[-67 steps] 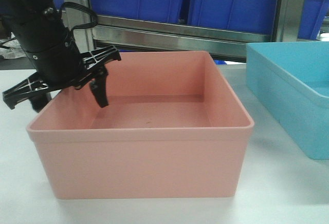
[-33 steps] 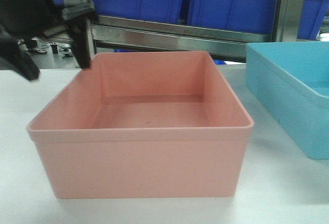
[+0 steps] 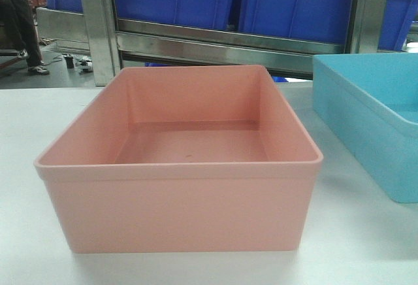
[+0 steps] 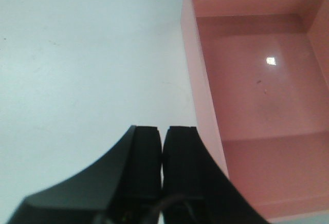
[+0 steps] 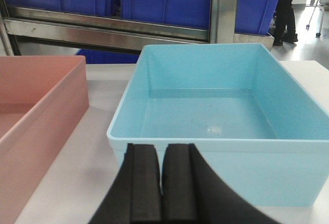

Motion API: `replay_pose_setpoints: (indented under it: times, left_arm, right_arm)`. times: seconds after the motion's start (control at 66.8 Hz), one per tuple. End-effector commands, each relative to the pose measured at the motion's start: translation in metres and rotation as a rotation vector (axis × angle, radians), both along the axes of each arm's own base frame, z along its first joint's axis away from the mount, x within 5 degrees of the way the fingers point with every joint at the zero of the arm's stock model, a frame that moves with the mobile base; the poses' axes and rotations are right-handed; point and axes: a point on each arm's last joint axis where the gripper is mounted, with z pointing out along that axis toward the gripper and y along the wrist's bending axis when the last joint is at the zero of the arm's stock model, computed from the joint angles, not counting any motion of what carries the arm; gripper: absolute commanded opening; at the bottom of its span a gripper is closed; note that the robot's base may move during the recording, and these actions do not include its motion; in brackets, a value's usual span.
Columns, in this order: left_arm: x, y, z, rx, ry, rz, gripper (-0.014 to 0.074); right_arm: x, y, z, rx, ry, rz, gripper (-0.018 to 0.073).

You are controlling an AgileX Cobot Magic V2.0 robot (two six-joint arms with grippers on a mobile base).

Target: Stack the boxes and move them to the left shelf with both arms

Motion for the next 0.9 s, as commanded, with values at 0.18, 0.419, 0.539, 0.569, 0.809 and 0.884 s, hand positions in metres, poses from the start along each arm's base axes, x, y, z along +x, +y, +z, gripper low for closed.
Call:
replay_pose_setpoints:
  times: [0.18, 0.419, 0.539, 0.569, 0.809, 0.884]
  left_arm:
    - [-0.052, 0.023, -0.006, -0.051, -0.295, -0.067, -0.001]
    - [-0.07, 0.031, -0.01, -0.078, -0.365, -0.071, -0.001]
    - [-0.07, 0.031, -0.01, -0.079, -0.36, -0.07, -0.001]
    - [-0.07, 0.031, -0.01, -0.078, -0.363, -0.071, -0.001]
    - [-0.07, 0.032, -0.01, -0.076, -0.362, -0.071, -0.001]
    - [-0.07, 0.032, -0.01, -0.076, -0.362, -0.071, -0.001]
  right_arm:
    - [-0.008, -0.001, 0.058, 0.042, -0.129, 0.001, 0.0057]
    - [0.022, 0.002, 0.125, 0.029, -0.024, 0.001, 0.0076]
    - [0.06, 0.006, 0.151, 0.019, 0.088, 0.001, 0.0268]
    - [0.071, 0.007, 0.158, 0.016, 0.12, 0.001, 0.0354]
    - [0.147, 0.011, 0.204, -0.026, 0.391, -0.011, 0.0613]
    - [0.165, 0.005, 0.217, -0.027, 0.492, -0.042, 0.0613]
